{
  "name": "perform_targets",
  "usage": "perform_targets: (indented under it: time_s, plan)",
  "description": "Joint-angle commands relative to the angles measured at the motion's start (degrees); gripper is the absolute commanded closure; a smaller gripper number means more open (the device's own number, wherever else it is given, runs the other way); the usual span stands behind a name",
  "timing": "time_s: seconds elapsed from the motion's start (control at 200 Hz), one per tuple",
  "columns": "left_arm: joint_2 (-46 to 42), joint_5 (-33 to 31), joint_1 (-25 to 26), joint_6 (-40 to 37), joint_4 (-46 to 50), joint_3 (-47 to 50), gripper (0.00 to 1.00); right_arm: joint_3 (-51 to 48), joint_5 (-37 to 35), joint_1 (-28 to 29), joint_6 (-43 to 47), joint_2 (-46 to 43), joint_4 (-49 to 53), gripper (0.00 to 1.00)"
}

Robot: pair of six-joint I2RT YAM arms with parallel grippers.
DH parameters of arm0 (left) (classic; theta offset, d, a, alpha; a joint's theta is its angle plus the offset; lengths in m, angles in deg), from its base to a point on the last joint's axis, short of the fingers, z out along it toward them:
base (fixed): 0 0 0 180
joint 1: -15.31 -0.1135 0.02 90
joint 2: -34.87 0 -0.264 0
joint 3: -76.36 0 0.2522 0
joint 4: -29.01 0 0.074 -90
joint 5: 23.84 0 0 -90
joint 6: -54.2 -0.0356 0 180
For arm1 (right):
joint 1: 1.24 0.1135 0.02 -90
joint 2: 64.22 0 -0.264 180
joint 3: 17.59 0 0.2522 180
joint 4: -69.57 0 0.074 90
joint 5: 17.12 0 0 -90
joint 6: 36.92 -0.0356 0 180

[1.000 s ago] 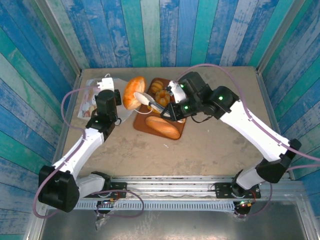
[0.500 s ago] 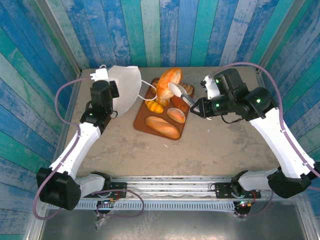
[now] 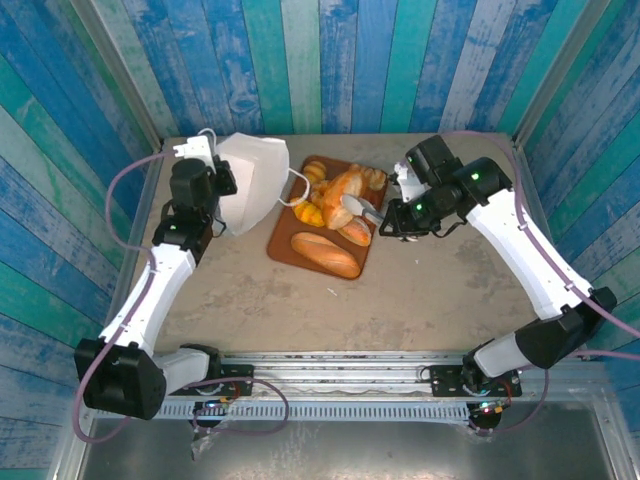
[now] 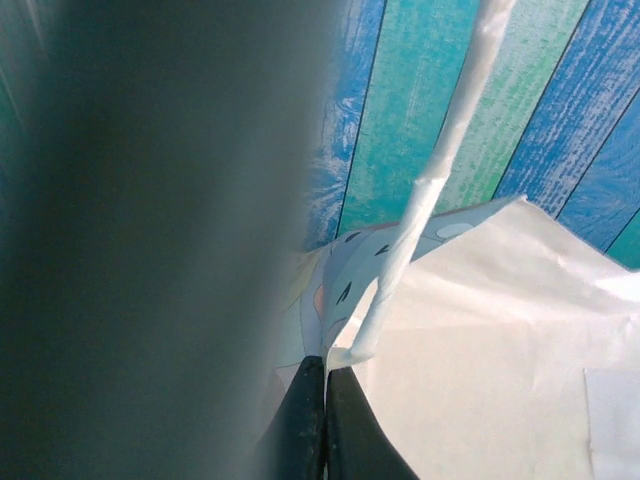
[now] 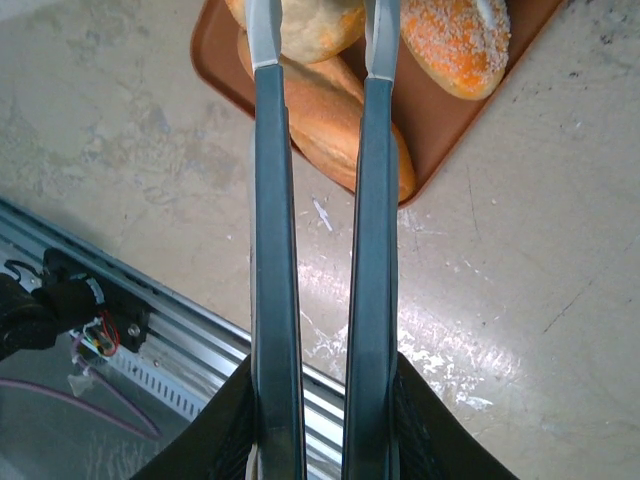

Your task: Take the fake bread out of the paper bag

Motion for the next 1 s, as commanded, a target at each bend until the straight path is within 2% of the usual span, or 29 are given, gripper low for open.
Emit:
perform_targets:
  time_s: [0.0, 0.336, 0.611, 0.801, 0.997]
  plan:
    - [-1.3, 3.2, -1.6, 2.5, 0.1, -1.1, 1.0, 2.9, 2.2, -0.8, 2.5, 1.1, 1.4, 0.99]
    - [1.6, 11.6, -5.8, 7.4, 2.3, -3.3, 1.0, 5.4, 5.3, -1.3, 3.3, 6.4, 3.0, 0.99]
    - [7.8, 17.0, -9.3, 10.2, 6.1, -6.5, 1.0, 7.8, 8.5, -1.4, 3.8, 11.0, 4.1, 0.99]
    - [11.2, 19.6, -9.8, 9.7, 7.9, -8.4, 1.0, 9.9, 8.5, -2.5, 4.4, 13.7, 6.3, 0.91]
    - [12.2, 19.5, -10.0, 9.3, 7.5, -8.9, 0.99, 11.1, 8.8, -4.2, 4.5, 16.3, 6.5, 0.83]
